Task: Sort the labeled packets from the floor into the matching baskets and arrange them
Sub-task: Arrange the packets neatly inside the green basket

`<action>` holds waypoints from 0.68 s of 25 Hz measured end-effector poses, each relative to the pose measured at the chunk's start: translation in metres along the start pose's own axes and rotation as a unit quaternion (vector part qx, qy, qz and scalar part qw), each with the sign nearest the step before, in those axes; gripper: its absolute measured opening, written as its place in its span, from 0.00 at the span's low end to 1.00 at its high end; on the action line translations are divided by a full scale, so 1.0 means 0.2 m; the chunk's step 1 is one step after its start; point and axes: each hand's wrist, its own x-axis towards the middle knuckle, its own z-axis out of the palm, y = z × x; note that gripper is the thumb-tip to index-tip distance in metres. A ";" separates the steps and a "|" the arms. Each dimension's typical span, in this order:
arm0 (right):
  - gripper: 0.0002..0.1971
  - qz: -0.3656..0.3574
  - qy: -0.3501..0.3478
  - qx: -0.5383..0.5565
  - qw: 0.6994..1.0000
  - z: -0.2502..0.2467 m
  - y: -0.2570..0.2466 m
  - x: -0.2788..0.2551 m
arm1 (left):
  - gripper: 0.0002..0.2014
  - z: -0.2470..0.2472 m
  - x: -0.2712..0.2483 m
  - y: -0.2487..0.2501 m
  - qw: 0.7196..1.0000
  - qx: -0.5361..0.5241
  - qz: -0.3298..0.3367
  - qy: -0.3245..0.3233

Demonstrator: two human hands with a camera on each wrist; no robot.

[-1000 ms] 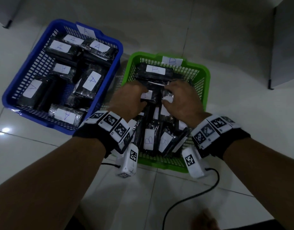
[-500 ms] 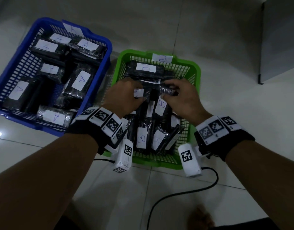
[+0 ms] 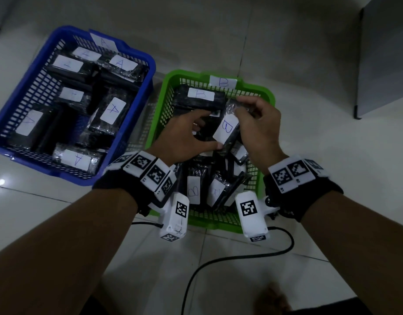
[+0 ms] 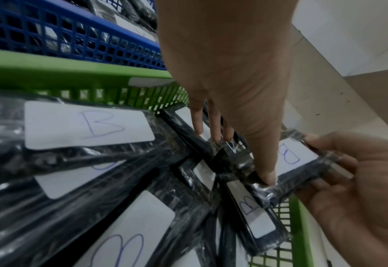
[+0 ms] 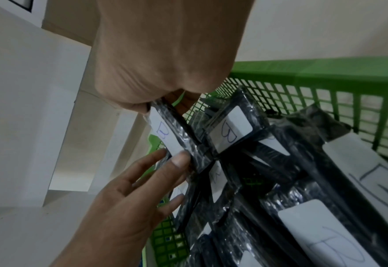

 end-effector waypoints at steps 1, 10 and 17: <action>0.10 -0.002 -0.002 -0.004 1.000 0.00 0.00 0.00 | 0.43 0.01 0.00 0.01 1.000 -0.006 0.005 -0.003; 0.07 0.056 -0.107 -0.096 0.988 0.02 0.08 -0.04 | 0.20 -0.13 0.03 0.00 0.991 0.115 0.062 -0.017; 0.08 0.072 -0.113 -0.121 0.984 0.01 0.08 -0.03 | 0.28 -0.11 0.05 -0.04 0.981 0.177 0.084 -0.011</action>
